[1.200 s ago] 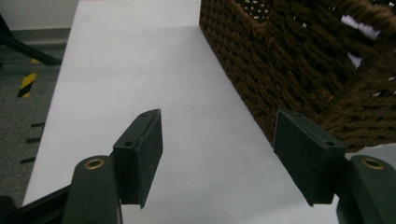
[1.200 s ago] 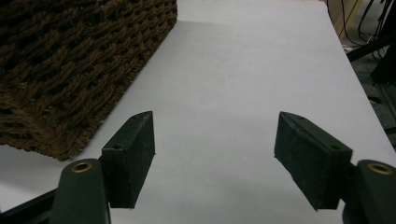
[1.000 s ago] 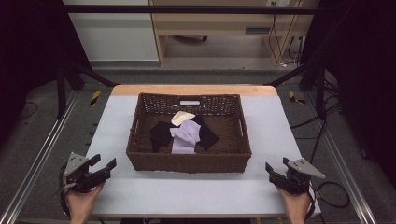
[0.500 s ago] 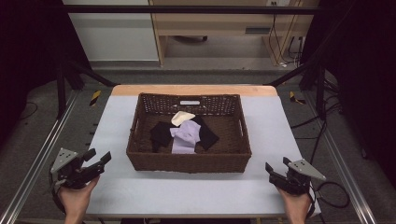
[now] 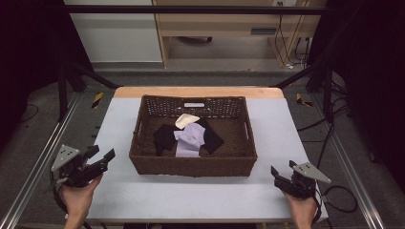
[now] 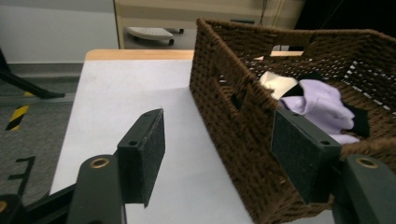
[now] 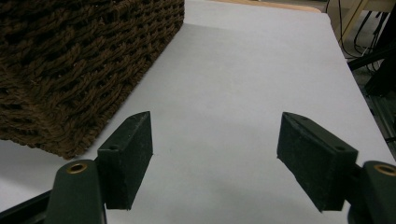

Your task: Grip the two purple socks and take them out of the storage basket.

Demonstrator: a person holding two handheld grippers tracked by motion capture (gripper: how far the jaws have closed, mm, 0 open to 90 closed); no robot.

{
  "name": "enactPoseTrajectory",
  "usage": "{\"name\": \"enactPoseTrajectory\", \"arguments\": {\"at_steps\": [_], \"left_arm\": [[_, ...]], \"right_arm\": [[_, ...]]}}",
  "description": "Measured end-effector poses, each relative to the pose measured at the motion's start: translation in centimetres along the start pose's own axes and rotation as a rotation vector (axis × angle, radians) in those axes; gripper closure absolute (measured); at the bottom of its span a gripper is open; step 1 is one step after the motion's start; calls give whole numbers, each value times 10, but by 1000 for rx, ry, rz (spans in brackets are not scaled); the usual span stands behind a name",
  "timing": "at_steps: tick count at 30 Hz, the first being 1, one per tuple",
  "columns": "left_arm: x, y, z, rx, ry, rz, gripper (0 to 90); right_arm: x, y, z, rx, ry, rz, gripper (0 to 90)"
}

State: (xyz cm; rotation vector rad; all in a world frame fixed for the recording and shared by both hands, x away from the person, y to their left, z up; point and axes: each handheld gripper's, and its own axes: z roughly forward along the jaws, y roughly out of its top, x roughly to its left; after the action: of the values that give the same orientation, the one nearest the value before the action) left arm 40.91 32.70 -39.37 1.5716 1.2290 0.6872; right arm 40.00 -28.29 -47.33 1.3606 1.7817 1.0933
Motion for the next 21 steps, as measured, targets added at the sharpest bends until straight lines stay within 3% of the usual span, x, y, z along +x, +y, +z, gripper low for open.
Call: {"name": "enactPoseTrajectory", "arguments": {"at_steps": [21], "left_arm": [[-36, 40, 31, -20, -54, 56, 366]], "right_arm": [[1, 1, 3, -15, 4, 1, 276]]}}
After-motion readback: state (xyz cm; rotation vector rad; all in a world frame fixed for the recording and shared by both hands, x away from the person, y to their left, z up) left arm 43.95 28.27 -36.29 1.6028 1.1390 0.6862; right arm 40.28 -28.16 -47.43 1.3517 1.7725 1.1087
